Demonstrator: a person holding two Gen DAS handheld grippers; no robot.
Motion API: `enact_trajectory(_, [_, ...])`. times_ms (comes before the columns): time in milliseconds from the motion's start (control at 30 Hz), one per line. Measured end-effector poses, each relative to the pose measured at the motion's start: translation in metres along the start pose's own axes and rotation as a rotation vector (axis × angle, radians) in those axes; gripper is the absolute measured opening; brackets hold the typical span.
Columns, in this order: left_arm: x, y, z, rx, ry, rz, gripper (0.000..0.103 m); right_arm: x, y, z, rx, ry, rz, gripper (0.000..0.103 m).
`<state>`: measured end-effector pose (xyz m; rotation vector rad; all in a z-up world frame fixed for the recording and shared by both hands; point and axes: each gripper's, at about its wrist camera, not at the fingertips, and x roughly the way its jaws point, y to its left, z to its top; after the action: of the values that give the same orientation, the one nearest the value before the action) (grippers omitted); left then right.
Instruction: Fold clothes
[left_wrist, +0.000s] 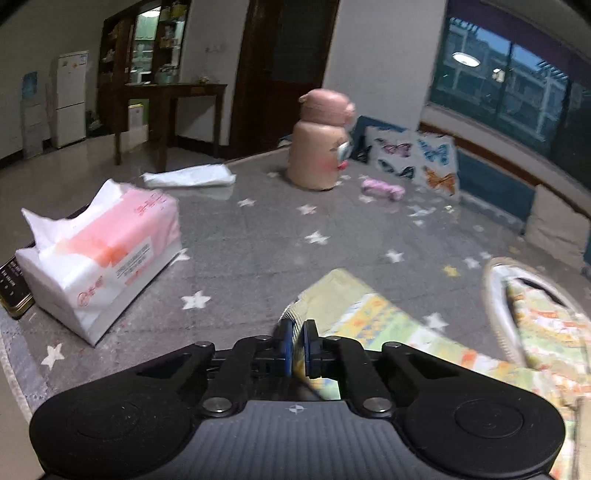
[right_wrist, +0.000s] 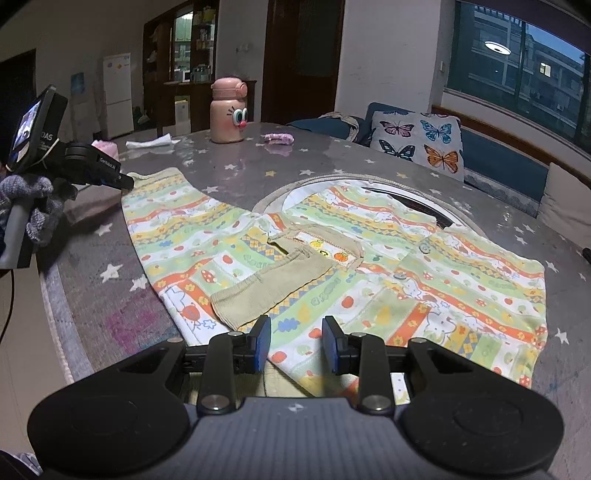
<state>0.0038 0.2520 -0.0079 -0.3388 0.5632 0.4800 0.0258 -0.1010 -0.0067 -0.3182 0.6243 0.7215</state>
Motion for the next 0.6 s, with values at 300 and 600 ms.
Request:
enact_trajectory(300, [-0.065,-0.074,0.002,0.099,-0.057,-0.331,0.006,-0.013,-0.017,-0.001,0.079,-0.029,-0.011,0.03])
enact_trajectory(600, [-0.099,-0.175,-0.019,0.209,0.012,-0.683,0.005,-0.034,-0.055,-0.011,0.209,-0.069,-0.077,0.03])
